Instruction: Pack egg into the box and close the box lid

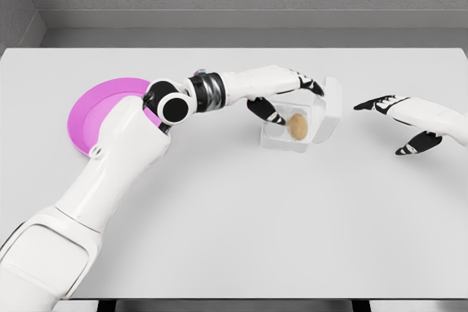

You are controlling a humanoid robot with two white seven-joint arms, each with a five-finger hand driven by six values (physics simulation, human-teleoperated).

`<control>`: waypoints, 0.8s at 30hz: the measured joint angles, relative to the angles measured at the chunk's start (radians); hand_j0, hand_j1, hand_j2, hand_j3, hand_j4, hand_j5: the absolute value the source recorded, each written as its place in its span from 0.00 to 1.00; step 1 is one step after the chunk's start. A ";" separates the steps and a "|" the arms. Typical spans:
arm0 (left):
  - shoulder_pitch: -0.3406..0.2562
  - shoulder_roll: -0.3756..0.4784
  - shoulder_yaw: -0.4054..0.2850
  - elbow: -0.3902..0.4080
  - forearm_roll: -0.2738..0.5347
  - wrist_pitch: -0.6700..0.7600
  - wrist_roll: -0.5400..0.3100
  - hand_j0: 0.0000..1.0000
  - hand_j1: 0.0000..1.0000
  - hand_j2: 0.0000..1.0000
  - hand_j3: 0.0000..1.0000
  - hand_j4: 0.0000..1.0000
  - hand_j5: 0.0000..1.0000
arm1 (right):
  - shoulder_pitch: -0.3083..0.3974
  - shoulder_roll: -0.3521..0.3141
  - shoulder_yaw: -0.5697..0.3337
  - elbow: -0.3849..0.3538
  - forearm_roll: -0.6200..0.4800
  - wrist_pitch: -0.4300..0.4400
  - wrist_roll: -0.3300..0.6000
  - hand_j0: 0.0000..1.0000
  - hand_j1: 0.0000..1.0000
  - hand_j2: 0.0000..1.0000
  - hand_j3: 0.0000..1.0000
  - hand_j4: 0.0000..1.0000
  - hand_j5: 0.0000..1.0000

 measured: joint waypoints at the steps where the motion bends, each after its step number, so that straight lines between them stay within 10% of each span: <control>1: 0.002 0.008 0.002 -0.004 0.000 0.000 0.000 1.00 1.00 1.00 1.00 1.00 1.00 | 0.000 0.000 0.000 0.000 0.000 0.000 0.000 1.00 1.00 1.00 1.00 1.00 1.00; 9: 0.049 0.101 0.055 -0.062 0.008 0.000 0.000 1.00 1.00 1.00 1.00 1.00 1.00 | 0.000 0.001 0.001 -0.001 0.000 -0.002 0.000 1.00 1.00 1.00 1.00 1.00 1.00; 14: 0.144 0.299 0.113 -0.314 0.130 -0.039 0.000 1.00 1.00 1.00 1.00 1.00 1.00 | 0.000 0.021 0.003 -0.006 0.001 -0.003 0.000 1.00 1.00 1.00 1.00 1.00 1.00; 19: 0.397 0.540 0.316 -0.548 0.332 -0.163 0.000 1.00 1.00 1.00 1.00 1.00 1.00 | 0.000 0.037 0.004 -0.022 0.002 -0.009 0.000 1.00 1.00 1.00 1.00 1.00 1.00; 24: 0.592 0.578 0.616 -0.559 0.410 -0.206 0.000 1.00 1.00 1.00 1.00 1.00 1.00 | 0.000 0.041 0.008 -0.063 -0.001 -0.012 -0.001 1.00 1.00 1.00 1.00 1.00 1.00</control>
